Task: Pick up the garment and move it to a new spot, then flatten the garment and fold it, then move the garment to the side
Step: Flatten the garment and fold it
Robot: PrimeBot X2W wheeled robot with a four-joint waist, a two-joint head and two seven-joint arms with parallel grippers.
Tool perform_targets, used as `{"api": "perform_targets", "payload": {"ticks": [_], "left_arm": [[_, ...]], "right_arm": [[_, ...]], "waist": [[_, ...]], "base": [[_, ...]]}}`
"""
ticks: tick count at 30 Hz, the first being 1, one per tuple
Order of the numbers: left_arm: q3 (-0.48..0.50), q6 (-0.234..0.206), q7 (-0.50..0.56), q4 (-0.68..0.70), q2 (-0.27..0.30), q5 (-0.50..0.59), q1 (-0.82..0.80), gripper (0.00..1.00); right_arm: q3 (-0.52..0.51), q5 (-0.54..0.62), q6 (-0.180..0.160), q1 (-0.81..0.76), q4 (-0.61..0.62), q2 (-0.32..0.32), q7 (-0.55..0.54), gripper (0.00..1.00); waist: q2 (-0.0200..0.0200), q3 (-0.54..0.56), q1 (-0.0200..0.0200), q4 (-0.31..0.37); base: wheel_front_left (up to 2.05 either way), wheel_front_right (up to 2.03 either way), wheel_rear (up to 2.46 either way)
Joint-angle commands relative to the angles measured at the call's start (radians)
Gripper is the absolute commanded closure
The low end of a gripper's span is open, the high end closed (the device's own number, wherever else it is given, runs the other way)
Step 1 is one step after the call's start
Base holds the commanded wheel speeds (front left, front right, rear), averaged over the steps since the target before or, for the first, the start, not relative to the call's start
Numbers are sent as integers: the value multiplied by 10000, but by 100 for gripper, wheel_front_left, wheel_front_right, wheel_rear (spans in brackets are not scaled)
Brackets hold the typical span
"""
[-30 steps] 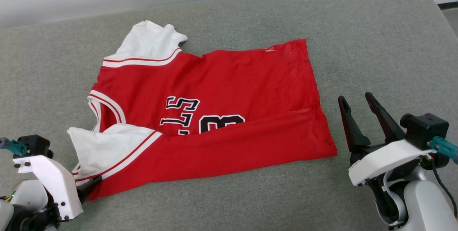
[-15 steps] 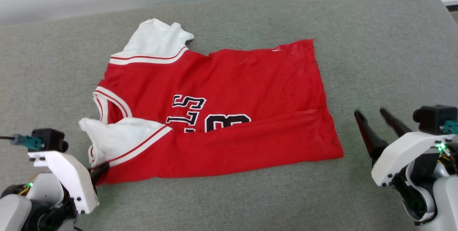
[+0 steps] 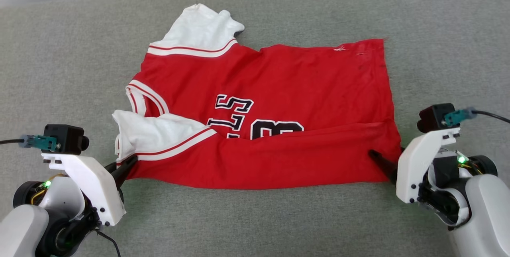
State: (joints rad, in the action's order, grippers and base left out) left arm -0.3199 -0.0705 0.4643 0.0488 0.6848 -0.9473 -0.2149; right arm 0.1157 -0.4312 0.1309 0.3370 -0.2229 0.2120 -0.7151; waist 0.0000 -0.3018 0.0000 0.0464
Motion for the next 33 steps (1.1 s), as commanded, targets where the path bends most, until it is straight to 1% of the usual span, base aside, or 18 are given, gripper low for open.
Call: {"api": "perform_targets", "payload": {"ticks": [1,2,3,4,12,19,23,26,29,30,33], "left_arm": [[-3,4,-79,-27,-52,27,-115,100],[13,-12,-134,-60,-88,21,-110,100],[2,0,-168,-89,-130,14,-111,100],[-21,26,-201,-130,-171,11,-111,100],[-21,86,-387,-357,-322,-119,42,100],[-36,-38,-563,-302,-399,-185,540,100],[-12,-225,-726,-76,-432,-148,987,100],[79,-474,-855,138,-385,-165,1476,100],[129,-747,-887,438,-319,-228,2165,100],[129,-747,-887,438,-319,-228,2165,100],[79,-957,-816,684,-288,-340,2811,100]], "right_arm": [[141,-49,-2,25,-255,-112,-200,0],[206,-76,-2,17,-382,-154,-313,16],[267,-131,-2,25,-477,-201,-383,78],[256,-185,0,8,-559,-245,-456,100],[116,-297,-3,252,-398,178,-355,100],[356,-477,-3,26,40,511,-325,100],[315,-565,-3,-431,479,715,-471,100],[250,-636,-3,-924,875,852,-610,100],[128,-677,-3,-1492,1306,916,-771,100],[128,-677,-3,-1492,1306,916,-771,100],[-41,-661,-3,-2070,1643,872,-916,100]], "waist": [[0,-57,0,-77],[0,-66,0,-99],[0,-68,0,-134],[0,-50,0,-173],[0,212,0,-256],[0,1000,0,-303],[0,1511,0,-441],[0,1894,0,-504],[0,2204,0,-529],[0,2204,0,-529],[0,2356,0,-535]], "base": [[0,0,0],[0,0,0],[0,0,0],[0,0,0],[0,0,0],[0,0,0],[0,0,0],[0,0,0],[0,0,0],[0,0,0],[0,0,0]]}}
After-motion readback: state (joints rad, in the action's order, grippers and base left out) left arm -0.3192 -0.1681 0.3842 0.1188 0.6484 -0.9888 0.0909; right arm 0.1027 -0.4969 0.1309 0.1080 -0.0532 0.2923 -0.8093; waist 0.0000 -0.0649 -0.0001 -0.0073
